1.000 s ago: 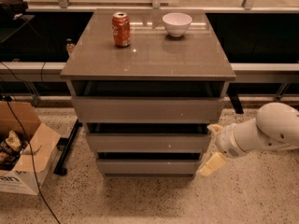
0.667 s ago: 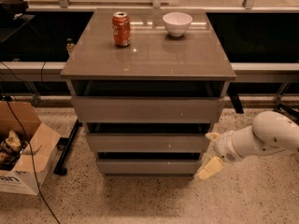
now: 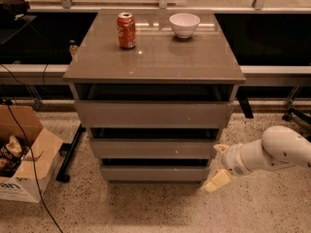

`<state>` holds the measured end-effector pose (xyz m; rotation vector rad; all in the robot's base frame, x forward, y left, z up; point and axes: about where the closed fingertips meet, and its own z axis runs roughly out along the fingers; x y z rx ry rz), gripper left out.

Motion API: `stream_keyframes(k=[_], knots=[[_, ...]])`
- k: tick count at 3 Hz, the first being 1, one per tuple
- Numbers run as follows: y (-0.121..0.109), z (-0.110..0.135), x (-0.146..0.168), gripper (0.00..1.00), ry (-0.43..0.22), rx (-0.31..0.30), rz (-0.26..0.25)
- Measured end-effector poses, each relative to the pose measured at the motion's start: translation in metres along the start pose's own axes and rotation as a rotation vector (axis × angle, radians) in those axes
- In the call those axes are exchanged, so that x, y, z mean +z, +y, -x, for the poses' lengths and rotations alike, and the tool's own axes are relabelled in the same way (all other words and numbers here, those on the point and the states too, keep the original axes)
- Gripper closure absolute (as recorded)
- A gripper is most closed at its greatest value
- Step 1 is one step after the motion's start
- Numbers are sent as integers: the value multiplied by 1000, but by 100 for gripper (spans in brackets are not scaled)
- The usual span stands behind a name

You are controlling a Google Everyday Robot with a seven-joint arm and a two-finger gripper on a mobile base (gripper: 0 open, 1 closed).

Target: Open bottom drawer

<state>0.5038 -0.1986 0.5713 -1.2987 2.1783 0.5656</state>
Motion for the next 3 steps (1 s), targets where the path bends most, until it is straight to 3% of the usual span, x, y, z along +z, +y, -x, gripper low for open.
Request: stream_keyframes(k=[1,2,3], knots=[[-3,-21,26,0,-31,11,-12],[-25,-62,104,0,-70,-11,23],[-25,-62,106,0,-71,-14,19]])
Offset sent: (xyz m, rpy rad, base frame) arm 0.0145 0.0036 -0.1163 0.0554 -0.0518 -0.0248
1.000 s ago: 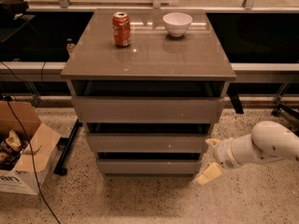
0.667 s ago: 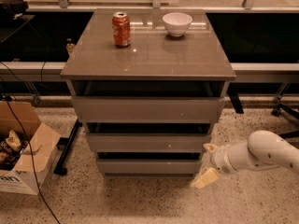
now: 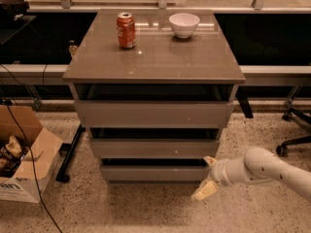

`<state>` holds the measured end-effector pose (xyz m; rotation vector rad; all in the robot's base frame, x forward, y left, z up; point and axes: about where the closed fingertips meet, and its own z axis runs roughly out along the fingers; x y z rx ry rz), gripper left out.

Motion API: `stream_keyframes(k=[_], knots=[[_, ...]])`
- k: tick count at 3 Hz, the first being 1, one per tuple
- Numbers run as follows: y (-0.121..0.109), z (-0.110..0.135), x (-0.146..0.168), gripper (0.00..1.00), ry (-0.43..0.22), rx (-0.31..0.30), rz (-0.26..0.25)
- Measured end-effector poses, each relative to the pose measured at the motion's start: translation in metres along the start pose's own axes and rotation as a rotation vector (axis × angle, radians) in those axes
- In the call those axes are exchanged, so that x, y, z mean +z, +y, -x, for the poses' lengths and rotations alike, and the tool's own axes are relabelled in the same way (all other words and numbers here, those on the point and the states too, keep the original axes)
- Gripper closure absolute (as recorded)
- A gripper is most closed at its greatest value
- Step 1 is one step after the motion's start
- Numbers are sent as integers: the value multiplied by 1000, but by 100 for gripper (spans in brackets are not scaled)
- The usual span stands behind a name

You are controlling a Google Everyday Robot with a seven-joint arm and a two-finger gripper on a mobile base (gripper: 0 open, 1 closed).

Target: Open bottom drawer

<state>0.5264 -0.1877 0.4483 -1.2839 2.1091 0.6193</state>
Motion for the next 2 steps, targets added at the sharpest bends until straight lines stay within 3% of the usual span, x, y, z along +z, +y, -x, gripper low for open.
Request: stream_keyframes(k=[1,2], knots=[[2,3,21,0,-7,-32,-26],[-7,-1,60,0,-40,-80,-95]])
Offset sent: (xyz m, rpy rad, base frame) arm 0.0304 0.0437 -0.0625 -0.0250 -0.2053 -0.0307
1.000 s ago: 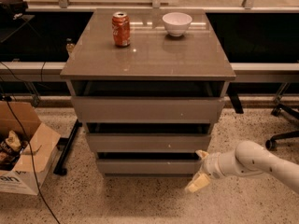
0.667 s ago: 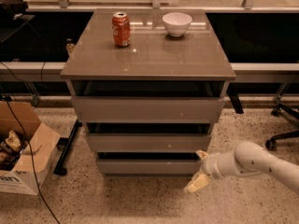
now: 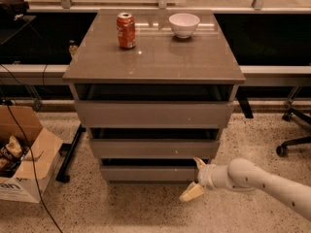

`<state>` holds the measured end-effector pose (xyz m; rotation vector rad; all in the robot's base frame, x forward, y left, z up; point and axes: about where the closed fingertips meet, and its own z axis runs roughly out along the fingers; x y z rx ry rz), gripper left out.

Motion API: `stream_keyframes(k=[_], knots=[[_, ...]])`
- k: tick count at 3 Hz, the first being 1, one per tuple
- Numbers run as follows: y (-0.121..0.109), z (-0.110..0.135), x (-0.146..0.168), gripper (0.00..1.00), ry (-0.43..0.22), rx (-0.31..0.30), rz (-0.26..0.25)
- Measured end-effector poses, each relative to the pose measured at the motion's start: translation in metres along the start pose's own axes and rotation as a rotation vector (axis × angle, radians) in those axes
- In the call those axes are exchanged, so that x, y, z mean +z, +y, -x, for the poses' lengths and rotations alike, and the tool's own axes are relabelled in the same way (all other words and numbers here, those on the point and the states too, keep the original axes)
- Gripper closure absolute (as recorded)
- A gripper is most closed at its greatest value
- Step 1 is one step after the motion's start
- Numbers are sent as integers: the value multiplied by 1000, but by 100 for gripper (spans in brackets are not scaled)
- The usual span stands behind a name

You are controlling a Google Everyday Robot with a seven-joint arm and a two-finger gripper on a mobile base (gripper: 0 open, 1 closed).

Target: Open bottom drawer

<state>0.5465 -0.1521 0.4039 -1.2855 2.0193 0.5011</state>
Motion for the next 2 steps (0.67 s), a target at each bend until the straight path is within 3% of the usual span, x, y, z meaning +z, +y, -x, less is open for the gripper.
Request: stream_keyframes(k=[1,2], knots=[[-7,-5,27,0,-14,-17,-40],[-19,-17,55,0,-21,8,-73]])
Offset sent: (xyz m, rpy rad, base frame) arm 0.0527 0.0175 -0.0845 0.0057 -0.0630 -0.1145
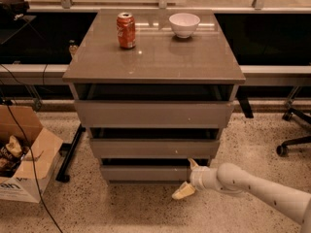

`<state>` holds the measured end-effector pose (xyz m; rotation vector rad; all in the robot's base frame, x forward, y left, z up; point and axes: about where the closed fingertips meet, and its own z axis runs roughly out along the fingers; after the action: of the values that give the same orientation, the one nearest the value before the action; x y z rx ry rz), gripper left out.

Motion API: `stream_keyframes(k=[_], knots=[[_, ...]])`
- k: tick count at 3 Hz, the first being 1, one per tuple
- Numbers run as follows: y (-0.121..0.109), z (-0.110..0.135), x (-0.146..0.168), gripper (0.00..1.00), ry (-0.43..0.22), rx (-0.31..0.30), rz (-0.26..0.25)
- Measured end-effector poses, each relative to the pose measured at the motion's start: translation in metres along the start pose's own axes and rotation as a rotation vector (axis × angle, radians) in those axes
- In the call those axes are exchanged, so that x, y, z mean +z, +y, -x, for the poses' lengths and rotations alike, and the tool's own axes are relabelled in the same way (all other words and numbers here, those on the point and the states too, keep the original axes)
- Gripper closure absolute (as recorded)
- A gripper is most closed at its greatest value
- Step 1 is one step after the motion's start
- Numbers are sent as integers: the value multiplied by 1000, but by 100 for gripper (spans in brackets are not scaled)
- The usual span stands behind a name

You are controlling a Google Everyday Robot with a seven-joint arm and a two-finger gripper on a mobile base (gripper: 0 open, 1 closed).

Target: Open bottom drawer

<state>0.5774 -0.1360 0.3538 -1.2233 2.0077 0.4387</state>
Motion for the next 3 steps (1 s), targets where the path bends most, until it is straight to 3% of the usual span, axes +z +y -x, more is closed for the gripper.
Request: stream_keyframes(k=[1,3], knots=[[-15,-21,26,0,-16,62,-25],[-19,-29,38,0,-8,78,-47]])
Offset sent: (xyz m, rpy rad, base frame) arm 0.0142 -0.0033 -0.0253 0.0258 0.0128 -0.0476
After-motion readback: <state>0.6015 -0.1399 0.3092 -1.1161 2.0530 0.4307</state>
